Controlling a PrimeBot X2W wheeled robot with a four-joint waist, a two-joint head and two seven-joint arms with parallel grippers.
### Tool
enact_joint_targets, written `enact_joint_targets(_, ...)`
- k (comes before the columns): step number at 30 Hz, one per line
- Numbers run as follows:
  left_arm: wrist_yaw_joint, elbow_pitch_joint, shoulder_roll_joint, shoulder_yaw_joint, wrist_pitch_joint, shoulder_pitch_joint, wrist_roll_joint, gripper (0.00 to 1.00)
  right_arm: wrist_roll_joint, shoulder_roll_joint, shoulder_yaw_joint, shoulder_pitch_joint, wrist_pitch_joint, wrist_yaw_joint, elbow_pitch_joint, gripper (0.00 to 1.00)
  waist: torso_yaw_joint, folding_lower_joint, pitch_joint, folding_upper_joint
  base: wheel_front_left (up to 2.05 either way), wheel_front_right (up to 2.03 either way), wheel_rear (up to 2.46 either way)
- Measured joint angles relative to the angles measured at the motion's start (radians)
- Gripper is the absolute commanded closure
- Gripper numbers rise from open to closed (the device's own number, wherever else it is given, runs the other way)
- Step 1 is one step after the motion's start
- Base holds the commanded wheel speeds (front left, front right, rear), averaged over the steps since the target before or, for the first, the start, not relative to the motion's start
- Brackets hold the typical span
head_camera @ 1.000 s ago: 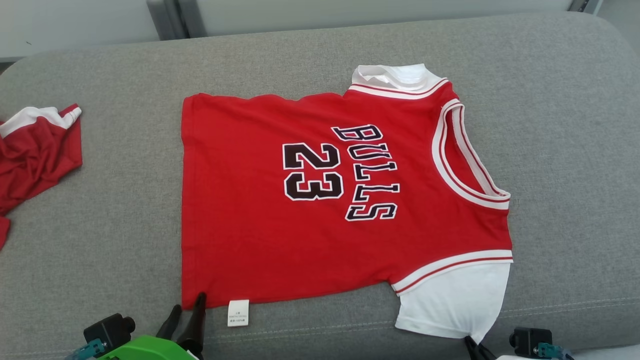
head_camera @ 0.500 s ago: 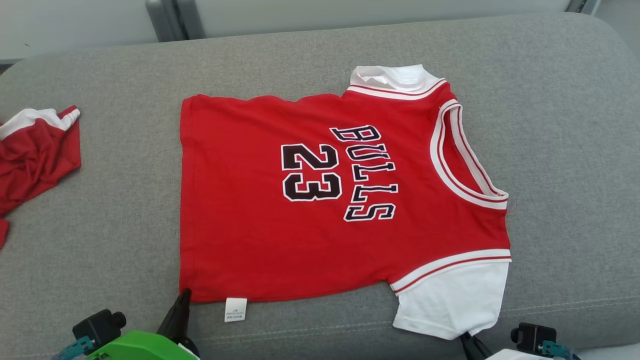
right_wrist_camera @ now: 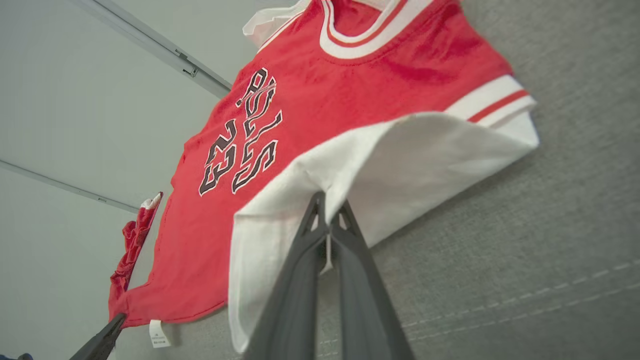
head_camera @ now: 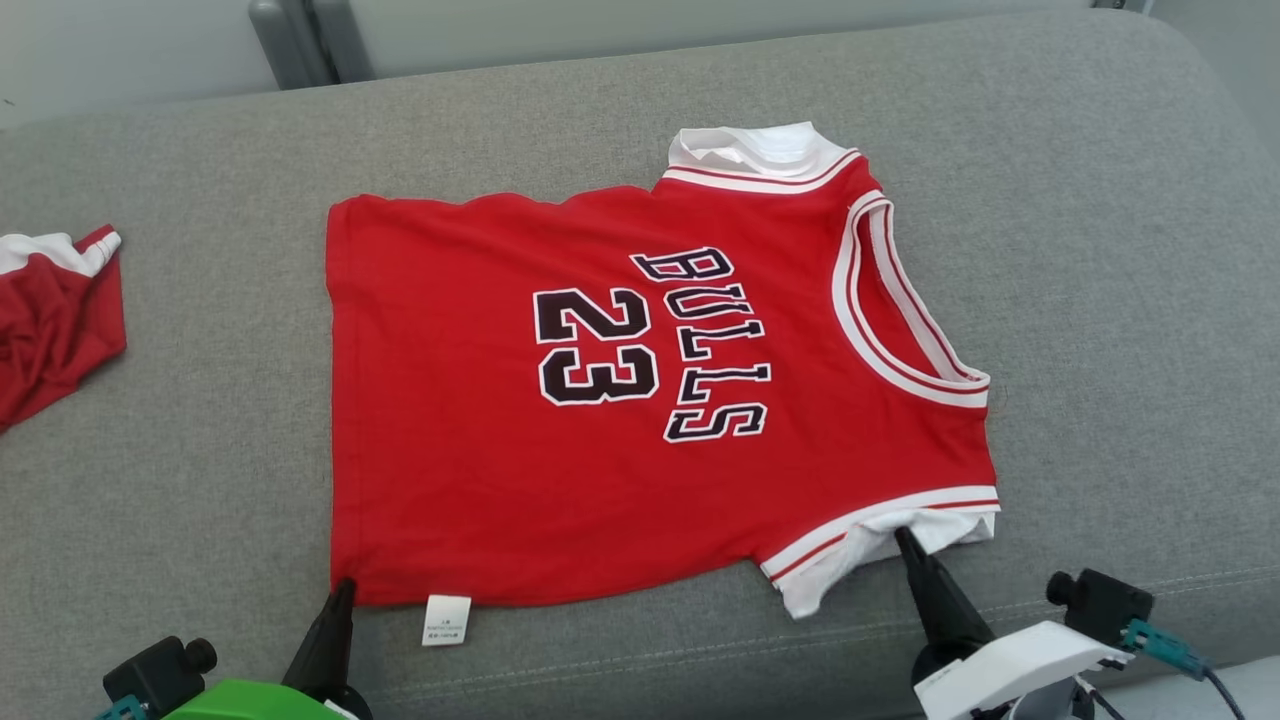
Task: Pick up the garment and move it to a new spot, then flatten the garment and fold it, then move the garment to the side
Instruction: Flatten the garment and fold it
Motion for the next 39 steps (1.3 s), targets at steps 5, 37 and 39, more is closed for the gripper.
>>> enact_joint_targets(5, 0.0, -0.026, 0.02, 0.005, -0.003, 0.012, -0.001, 1.0, 0.078, -0.047, -0.022, 0.066, 0.001, 0.0, -0.105, 1.0, 0.001, 0.0, -0.006, 0.0, 0.0, 0.0, 0.0)
enact_joint_targets(37, 0.009, -0.148, 0.062, 0.04, 0.005, 0.15, -0.035, 1.0, 0.363, -0.222, -0.041, 0.459, 0.167, 0.0, -0.53, 1.0, 0.021, 0.0, -0.012, 0.0, 0.0, 0.0, 0.0)
enact_joint_targets(39, 0.01, -0.158, 0.066, 0.038, 0.006, 0.153, -0.035, 1.0, 0.372, -0.224, -0.047, 0.459, 0.168, 0.0, -0.557, 1.0, 0.017, 0.0, -0.009, 0.0, 0.0, 0.0, 0.0)
